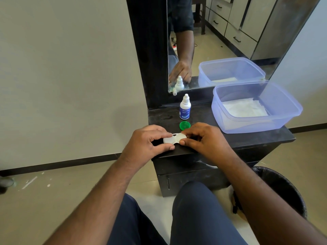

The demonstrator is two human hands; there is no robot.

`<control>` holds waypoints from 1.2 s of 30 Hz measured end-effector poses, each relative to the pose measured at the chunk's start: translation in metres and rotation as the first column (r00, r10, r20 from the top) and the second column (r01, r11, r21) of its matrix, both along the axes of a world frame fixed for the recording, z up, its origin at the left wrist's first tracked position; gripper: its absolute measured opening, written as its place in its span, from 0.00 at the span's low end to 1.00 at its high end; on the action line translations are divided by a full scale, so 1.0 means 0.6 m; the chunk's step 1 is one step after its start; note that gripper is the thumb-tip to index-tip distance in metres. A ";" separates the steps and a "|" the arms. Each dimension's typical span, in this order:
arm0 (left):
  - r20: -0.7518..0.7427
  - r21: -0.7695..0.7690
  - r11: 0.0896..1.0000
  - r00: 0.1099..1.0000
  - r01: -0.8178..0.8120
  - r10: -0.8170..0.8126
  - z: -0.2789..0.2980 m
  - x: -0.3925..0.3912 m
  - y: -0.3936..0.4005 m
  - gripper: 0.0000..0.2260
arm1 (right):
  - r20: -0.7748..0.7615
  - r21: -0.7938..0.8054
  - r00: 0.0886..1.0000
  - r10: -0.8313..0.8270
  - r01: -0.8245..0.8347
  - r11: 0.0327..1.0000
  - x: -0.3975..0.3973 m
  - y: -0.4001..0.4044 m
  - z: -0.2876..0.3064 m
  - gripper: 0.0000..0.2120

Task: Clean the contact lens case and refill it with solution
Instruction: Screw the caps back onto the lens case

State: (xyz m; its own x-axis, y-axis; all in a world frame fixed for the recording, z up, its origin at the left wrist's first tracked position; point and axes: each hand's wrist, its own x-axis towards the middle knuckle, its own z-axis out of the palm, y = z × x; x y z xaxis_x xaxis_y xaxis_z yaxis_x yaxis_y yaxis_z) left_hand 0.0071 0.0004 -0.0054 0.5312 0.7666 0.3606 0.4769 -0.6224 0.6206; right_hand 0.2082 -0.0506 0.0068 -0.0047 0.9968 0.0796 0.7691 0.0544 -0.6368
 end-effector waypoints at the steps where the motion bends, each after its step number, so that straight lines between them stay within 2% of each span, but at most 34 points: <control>1: 0.000 0.002 1.000 1.000 0.002 -0.002 -0.001 0.000 -0.001 0.14 | 0.001 0.002 1.000 0.001 -0.001 1.000 0.000 0.000 0.000 0.16; 4: 0.012 -0.068 0.998 1.000 0.006 -0.005 0.007 -0.003 -0.004 0.13 | -0.003 0.009 1.000 0.002 -0.002 1.000 0.001 0.000 0.000 0.16; 7: -0.030 -0.194 0.981 1.000 0.001 -0.007 0.016 -0.008 -0.002 0.16 | -0.007 0.012 1.000 0.001 0.000 1.000 0.001 0.001 -0.003 0.16; 11: -0.035 -0.166 0.985 0.999 -0.045 0.040 0.012 0.007 -0.013 0.24 | -0.007 0.013 1.000 -0.002 0.002 1.000 0.000 0.000 -0.003 0.15; 16: 0.081 -0.125 0.986 0.989 -0.110 0.121 -0.008 0.020 -0.025 0.25 | -0.003 0.001 1.000 0.002 -0.002 1.000 0.000 -0.001 0.000 0.16; 24: 0.193 -0.279 0.958 0.974 -0.062 0.119 -0.001 0.003 -0.031 0.29 | 0.004 0.016 1.000 0.016 -0.016 1.000 0.000 -0.003 0.002 0.16; 27: 0.121 -0.188 0.967 0.973 -0.174 0.199 -0.002 0.025 -0.037 0.29 | 0.010 0.025 1.000 0.020 -0.020 0.999 0.000 -0.003 0.002 0.15; 30: 0.054 -0.076 0.979 0.980 -0.189 0.193 -0.006 0.032 -0.036 0.26 | 0.012 0.021 1.000 0.018 -0.019 1.000 0.000 -0.004 0.001 0.16; 36: 0.045 -0.149 0.980 0.989 -0.132 0.140 0.004 0.011 -0.033 0.24 | 0.009 0.020 1.000 0.019 -0.019 1.000 -0.001 -0.003 -0.001 0.16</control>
State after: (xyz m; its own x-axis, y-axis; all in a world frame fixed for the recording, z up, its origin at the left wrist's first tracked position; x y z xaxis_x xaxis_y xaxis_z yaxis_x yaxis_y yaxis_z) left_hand 0.0135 -0.0192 -0.0028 0.4009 0.8768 0.2654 0.5136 -0.4550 0.7274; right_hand 0.2078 -0.0525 0.0064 -0.0245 0.9948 0.0991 0.7734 0.0817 -0.6286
